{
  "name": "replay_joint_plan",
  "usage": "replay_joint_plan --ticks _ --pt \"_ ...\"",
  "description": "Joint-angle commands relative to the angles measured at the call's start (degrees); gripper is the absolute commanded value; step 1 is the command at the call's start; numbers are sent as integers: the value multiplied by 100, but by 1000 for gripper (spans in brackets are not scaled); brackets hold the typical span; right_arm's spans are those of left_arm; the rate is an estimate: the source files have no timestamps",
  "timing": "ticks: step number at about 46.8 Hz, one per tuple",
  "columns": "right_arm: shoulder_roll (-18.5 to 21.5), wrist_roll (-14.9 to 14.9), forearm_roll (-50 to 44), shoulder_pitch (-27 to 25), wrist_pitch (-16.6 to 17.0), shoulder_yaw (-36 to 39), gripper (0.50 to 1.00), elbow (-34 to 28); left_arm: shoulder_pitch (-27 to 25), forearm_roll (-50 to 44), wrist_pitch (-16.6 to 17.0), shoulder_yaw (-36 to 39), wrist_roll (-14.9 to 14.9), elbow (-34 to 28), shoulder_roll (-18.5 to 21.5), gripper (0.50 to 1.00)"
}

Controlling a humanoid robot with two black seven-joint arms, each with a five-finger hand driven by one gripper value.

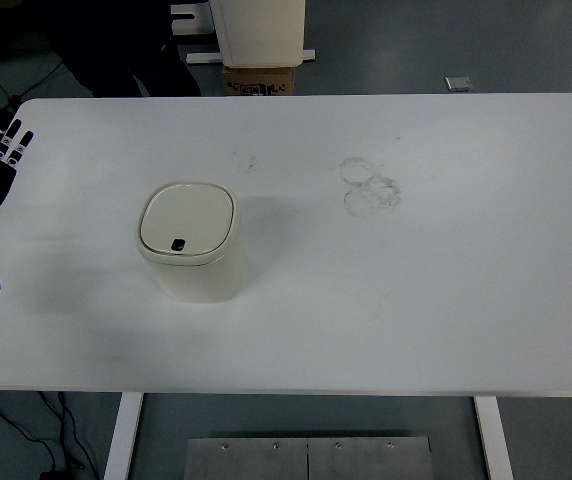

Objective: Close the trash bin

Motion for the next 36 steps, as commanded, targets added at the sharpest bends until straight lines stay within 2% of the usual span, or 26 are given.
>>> replay_joint_plan --ticks 1,36 --pt "0 0 -1 0 0 1 991 0 0 12 -6 -1 1 0 -5 1000" --pt "0 9 17 26 0 10 991 9 0 30 -15 -1 1 -9 13 1000"
